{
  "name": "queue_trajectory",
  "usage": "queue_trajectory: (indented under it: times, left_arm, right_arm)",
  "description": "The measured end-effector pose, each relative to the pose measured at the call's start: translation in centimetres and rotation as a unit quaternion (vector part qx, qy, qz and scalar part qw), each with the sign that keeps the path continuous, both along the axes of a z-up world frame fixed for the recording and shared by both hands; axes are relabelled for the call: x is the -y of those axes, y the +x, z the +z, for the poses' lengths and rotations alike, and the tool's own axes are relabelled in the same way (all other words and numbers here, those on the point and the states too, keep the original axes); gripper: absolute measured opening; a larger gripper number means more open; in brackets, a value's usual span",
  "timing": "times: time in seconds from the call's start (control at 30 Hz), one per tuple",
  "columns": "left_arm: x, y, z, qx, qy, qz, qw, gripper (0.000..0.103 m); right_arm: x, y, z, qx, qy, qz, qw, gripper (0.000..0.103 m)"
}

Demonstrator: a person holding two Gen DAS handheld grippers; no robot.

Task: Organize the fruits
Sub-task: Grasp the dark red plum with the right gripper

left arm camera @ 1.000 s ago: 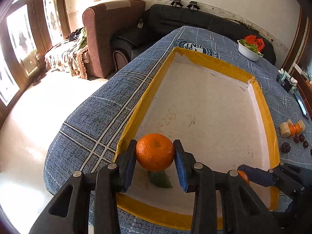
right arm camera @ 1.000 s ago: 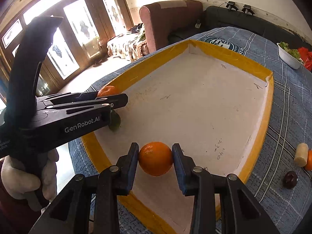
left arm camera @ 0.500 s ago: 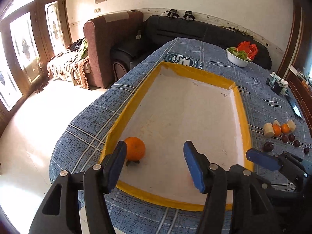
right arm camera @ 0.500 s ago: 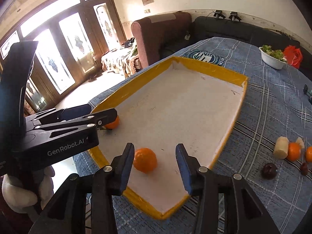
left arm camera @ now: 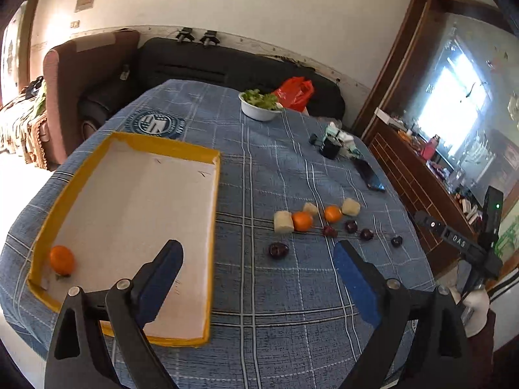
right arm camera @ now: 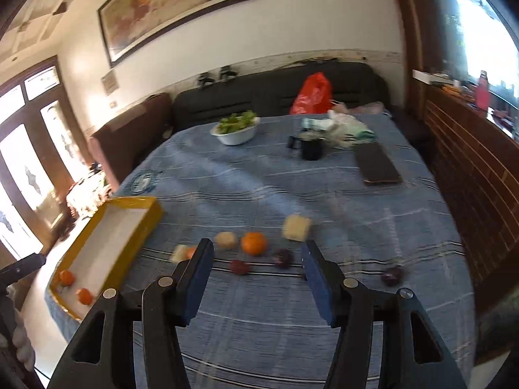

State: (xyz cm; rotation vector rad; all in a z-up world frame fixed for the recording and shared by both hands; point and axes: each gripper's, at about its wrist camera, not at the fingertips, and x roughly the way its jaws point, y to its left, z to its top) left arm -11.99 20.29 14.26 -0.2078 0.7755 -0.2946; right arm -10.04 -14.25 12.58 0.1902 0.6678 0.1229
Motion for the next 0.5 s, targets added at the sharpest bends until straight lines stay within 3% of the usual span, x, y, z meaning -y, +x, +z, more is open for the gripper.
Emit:
queue_trajectory:
  times: [0.2,0.4,0.5]
  left_arm:
    - [4.2,2.2,-4.8,-0.05,0.015,-0.035,0.9981,0.09]
    - [5.9,4.2,-7.3,-0.075,0.034,-0.045,0.9956,0.065]
    - [6.2,5.2,-8.6,-0.089,0.036,-0.041,0.9946,0.064]
  right_arm:
    - [8.3,0.3,-5.0,-0.068,-0.002,-0.084,0.994,0.061]
    - [9.7,3.9,-9.0,-0.109,-0.01,-0.1,0.989,0.053]
    - [10.3,5.5,-10.6,-0.126,-0.028,-0.102,0.986,0.048]
